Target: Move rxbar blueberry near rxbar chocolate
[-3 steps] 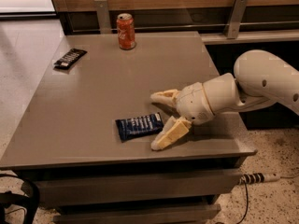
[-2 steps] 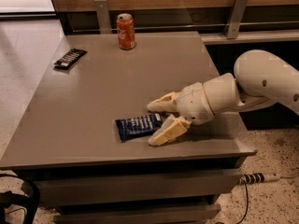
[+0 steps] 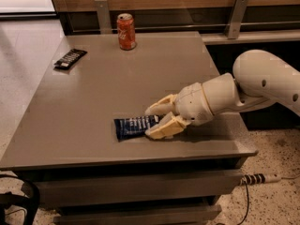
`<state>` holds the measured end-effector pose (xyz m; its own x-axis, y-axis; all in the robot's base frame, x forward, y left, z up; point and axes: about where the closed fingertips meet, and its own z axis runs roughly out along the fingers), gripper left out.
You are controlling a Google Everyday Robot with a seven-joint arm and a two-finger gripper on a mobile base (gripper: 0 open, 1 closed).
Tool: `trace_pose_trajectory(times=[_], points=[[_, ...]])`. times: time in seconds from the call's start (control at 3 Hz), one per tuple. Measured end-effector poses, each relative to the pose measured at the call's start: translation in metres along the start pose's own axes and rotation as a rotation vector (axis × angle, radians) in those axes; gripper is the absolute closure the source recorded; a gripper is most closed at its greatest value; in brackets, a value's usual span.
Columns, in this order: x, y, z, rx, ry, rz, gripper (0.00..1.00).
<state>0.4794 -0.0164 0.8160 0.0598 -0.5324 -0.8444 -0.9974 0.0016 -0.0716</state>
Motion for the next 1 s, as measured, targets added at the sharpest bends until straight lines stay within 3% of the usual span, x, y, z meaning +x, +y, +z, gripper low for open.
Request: trace_pose_trajectory(times=[0.33, 1.0], points=[[-0.001, 0.001, 0.001, -0.003, 0.0, -0.002, 1.0], [-0.012, -0.014, -0.012, 0.002, 0.039, 0.023, 1.0]])
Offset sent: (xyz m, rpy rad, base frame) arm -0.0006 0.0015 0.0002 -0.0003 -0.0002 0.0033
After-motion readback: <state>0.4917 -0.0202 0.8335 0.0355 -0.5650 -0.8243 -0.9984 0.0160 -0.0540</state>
